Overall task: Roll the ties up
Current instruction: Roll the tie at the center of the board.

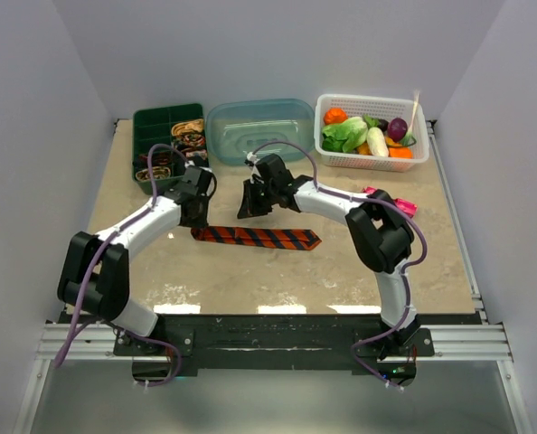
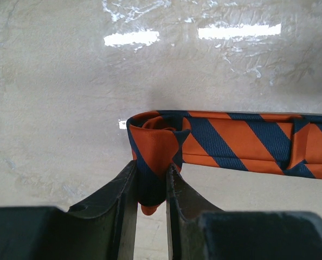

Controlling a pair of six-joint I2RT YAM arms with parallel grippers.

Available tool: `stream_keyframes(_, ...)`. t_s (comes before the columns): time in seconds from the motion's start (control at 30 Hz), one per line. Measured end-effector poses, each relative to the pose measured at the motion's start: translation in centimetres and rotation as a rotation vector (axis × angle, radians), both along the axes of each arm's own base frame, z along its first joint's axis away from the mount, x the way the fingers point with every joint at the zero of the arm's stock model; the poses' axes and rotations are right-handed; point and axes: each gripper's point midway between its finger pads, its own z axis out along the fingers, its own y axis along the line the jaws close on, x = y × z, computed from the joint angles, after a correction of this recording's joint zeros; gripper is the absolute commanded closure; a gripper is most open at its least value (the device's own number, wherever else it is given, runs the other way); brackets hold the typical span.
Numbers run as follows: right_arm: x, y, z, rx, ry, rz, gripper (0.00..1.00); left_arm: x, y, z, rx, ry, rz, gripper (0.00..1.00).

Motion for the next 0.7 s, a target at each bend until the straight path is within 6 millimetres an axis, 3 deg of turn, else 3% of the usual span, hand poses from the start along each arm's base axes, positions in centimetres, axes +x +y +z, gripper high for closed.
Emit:
stream_keyframes(0.47,-0.6,-0.4,-1.0,-0.016,0.019,0.002,1.0,-0.4,-1.6,-2.1,0.171,0.061,-0.054,1.0)
stream_keyframes(0.7,-0.7,-0.5,-1.1,-0.018,0.022,0.002,1.0,-0.6,-2.3,-2.6,0.194,0.071,-0.071,0.71)
